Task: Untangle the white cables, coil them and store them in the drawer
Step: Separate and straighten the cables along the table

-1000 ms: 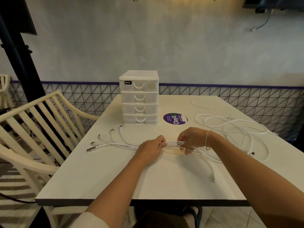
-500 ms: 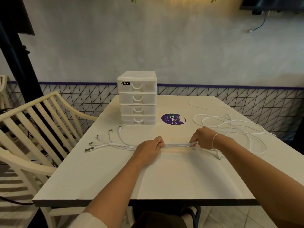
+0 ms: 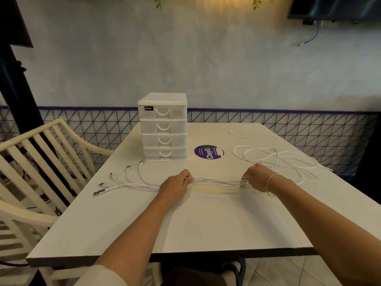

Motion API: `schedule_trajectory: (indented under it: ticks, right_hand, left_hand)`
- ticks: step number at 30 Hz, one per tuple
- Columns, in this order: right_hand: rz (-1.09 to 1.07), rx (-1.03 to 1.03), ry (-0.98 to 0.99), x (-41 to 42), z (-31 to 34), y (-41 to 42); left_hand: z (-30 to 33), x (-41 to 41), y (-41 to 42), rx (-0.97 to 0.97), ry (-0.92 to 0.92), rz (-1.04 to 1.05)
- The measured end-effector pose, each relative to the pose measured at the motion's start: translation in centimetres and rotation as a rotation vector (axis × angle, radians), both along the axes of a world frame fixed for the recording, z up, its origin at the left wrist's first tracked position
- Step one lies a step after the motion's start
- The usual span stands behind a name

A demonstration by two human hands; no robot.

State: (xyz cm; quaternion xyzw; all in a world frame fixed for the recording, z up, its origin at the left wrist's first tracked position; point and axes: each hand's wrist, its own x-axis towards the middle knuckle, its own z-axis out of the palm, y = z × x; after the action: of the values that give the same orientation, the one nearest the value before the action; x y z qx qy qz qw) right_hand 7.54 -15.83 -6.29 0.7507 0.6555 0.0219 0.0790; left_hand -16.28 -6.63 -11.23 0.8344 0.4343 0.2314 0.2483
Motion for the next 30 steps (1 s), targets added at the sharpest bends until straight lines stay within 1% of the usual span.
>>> schedule_trajectory:
  ticks: [3,9,11,14,18,19,21,23,24,27,29,30]
  right_hand:
    - [-0.001,0.024,0.06,0.3,-0.4,0.1]
    - [-0.023,-0.013,0.098,0.2,-0.2,-0.2]
    - [-0.038,-0.026,0.067,0.0,0.2,-0.1]
    - [-0.06,-0.026,-0.055,-0.1,0.2,-0.3]
    - [-0.084,-0.126,-0.044,-0.5,-0.1,-0.5]
    - [-0.076,-0.1,-0.027,-1.0,0.2,-0.4]
    - [-0.036,0.052,0.052,-3.0,1.0,0.2]
    - [0.023,0.145,0.199,-5.8,1.7,1.1]
    - [0.038,0.139,0.296,-7.2,1.6,1.6]
    - [-0.013,0.094,0.594,-9.8,0.7,2.4]
    - [-0.025,0.147,0.697,-10.4,0.1,2.4]
    - [-0.013,0.177,0.695,-10.5,-0.2,2.4]
  left_hand:
    - [0.2,-0.1,0.2,-0.021,0.002,-0.016]
    - [1.1,-0.9,0.7,-0.031,0.065,-0.027]
    - [1.3,-1.0,0.8,-0.053,0.071,-0.036]
    - [1.6,-0.9,0.8,-0.049,0.076,-0.039]
    - [2.0,-0.7,0.4,-0.031,0.132,-0.033]
    - [2.0,-0.7,0.3,-0.028,0.145,-0.035]
    - [2.2,-0.4,0.0,-0.019,0.149,-0.039]
    - [2.3,0.0,-0.3,-0.01,0.14,-0.048]
    - [2.4,0.2,-0.5,0.001,0.136,-0.053]
    - [2.7,0.5,-0.7,0.026,0.114,-0.053]
    - [3.0,0.1,-0.6,0.013,0.08,-0.035]
    - [3.1,-0.1,-0.4,0.001,0.064,-0.029]
